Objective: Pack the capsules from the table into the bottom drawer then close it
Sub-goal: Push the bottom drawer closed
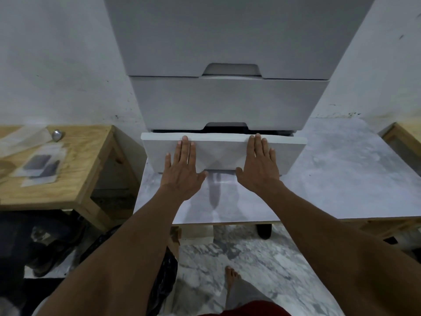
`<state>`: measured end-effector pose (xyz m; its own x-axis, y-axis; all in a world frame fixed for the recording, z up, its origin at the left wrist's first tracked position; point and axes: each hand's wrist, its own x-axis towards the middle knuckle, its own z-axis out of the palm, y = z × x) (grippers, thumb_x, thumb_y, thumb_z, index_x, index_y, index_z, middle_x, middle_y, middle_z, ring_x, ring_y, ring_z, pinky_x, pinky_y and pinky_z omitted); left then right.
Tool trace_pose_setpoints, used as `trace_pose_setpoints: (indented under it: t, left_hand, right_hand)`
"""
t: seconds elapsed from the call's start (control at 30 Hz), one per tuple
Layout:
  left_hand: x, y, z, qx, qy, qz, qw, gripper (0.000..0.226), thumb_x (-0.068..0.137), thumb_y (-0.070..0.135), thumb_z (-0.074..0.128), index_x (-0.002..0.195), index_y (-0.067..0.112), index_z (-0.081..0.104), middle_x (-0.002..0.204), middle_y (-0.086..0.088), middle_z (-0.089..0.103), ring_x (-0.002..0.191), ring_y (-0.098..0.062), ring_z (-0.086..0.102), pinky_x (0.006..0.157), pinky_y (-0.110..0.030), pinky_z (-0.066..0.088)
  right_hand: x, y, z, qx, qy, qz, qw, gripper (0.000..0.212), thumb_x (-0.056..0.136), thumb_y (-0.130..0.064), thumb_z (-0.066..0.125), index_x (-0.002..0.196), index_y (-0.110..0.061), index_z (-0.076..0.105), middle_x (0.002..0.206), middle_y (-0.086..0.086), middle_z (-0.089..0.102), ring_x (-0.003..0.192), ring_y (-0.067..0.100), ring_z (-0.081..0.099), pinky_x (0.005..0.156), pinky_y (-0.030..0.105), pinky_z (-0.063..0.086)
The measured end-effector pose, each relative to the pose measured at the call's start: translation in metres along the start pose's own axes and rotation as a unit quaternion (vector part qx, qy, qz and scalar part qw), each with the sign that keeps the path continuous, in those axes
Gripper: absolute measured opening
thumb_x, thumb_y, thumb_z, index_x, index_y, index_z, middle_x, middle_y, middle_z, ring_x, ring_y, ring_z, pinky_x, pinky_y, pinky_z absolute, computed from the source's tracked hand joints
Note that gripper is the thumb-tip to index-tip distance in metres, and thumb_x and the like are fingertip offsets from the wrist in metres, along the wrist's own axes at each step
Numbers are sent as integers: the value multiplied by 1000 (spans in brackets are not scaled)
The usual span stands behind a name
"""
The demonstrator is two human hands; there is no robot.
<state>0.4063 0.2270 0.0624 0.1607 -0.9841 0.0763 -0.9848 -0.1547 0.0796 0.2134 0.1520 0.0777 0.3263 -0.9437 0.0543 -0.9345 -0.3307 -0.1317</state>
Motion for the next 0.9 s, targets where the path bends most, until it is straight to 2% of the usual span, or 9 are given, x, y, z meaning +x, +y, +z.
trace_pose_setpoints:
  t: [0.17,0.33,0.5,0.9]
  left_hand:
    - [-8,8,7,15,-22,14,1000,84,95,59,23,149,7,-14,157,-12,-20,146,-26,-14,119,-49,1]
    - [-2,4,14,13,-27,9,1000,84,94,60,24,149,7,-14,157,-11,-20,146,-25,-13,117,-48,0]
    - [7,5,17,14,-29,11,999,85,94,60,24,148,7,-15,157,-11,-22,146,-26,-14,118,-49,1]
    - [38,3,22,12,-35,2,999,84,95,58,26,149,8,-15,157,-9,-22,146,-23,-16,118,-52,3]
  right_hand:
    - [-18,1,20,2,-1,-4,1000,89,92,-35,45,146,-3,-19,157,15,-21,147,28,-15,120,42,-2]
    - [-12,1,25,7,-14,-9,1000,93,92,-39,46,145,-3,-21,156,15,-25,146,28,-16,120,42,-2]
    - [3,7,25,2,-14,-13,1000,97,91,-46,47,146,-3,-20,156,14,-24,147,28,-16,119,41,-3]
    - [34,10,33,15,2,-24,1000,98,89,-46,50,147,-3,-16,157,15,-21,147,28,-13,118,41,-3]
